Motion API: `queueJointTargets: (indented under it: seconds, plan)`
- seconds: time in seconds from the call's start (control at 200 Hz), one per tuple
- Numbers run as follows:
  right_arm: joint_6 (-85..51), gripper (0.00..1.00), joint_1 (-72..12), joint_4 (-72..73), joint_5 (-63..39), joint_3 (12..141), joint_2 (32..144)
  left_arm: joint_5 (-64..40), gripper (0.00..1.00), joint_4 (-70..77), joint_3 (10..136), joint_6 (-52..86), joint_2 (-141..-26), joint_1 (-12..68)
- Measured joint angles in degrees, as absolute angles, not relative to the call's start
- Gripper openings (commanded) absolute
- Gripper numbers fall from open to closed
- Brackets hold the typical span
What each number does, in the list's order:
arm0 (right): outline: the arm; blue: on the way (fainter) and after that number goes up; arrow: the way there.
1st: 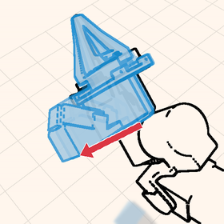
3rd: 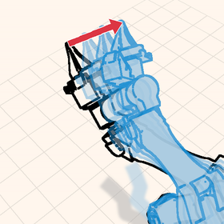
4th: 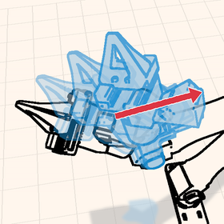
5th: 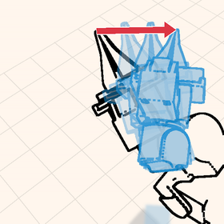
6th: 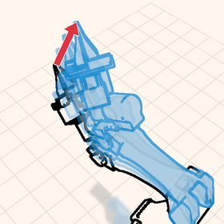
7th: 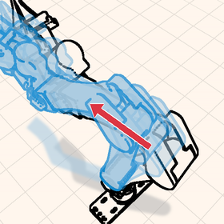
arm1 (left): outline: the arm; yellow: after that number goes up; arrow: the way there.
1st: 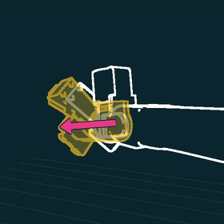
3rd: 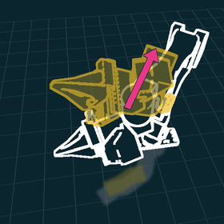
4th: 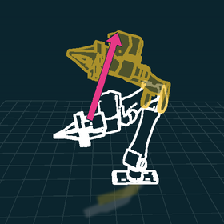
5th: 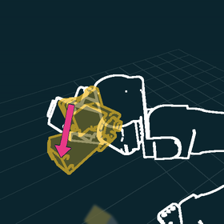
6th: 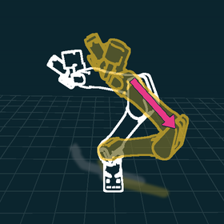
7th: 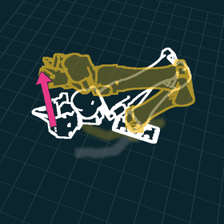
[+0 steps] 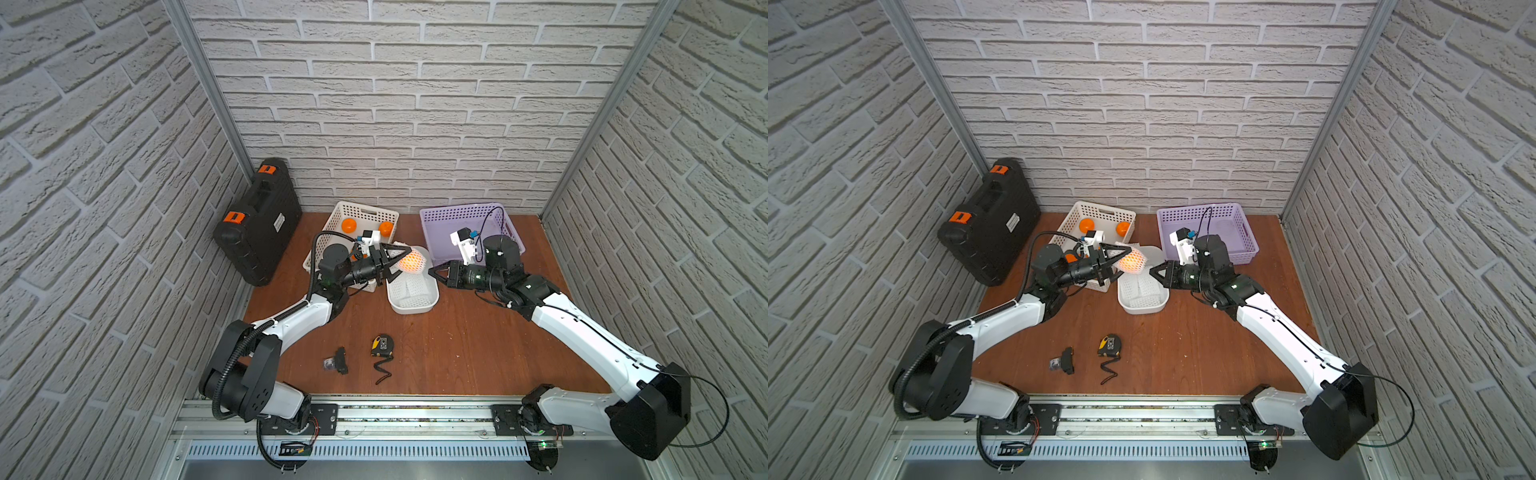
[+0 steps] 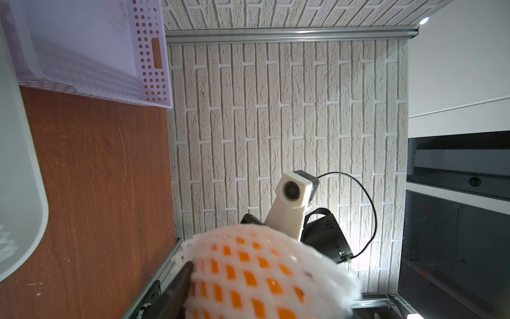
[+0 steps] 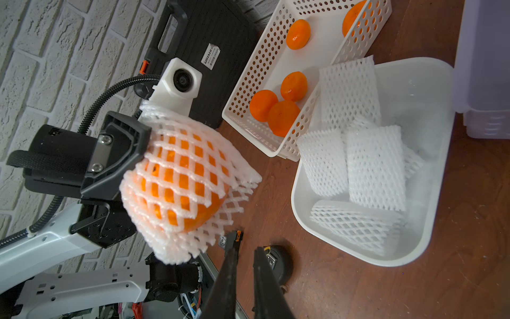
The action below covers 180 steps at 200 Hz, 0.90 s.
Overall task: Remove foam nets from oranges
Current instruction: Remove the foam net from the orange.
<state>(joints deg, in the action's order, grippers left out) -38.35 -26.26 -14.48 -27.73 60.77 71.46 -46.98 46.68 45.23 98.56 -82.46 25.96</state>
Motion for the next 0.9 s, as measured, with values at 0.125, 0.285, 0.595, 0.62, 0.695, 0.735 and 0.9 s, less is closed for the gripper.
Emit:
queueJointTargets:
  seconds: [0.125, 0.285, 0.595, 0.62, 0.695, 0.735, 0.9]
  plan:
    - [-39.53, 0.17, -26.55, -12.51, -28.49, 60.77, 72.12, -46.74, 0.5, 46.48, 45.69, 98.39, -82.46, 26.41]
    - [-41.3, 0.19, -26.68, -9.56, -29.45, 60.75, 72.77, -46.48, 0.5, 46.3, 45.8, 98.08, -82.59, 26.85]
    - [-44.34, 0.26, -26.74, -5.74, -29.87, 59.75, 73.1, -45.28, 0.49, 46.28, 46.74, 97.56, -82.78, 26.96]
    - [-44.49, 0.26, -26.74, -5.32, -29.91, 59.51, 73.1, -45.21, 0.49, 46.26, 46.76, 97.54, -82.78, 26.96]
    - [-44.93, 0.27, -26.74, -4.16, -30.11, 58.83, 73.08, -44.99, 0.49, 46.22, 46.76, 97.51, -82.78, 26.96]
    - [-45.17, 0.27, -26.74, -3.38, -30.35, 58.41, 73.06, -44.91, 0.49, 46.22, 46.76, 97.49, -82.78, 26.96]
    - [-45.93, 0.29, -26.76, -1.41, -31.18, 57.3, 72.95, -44.71, 0.49, 46.24, 46.76, 97.54, -82.78, 26.96]
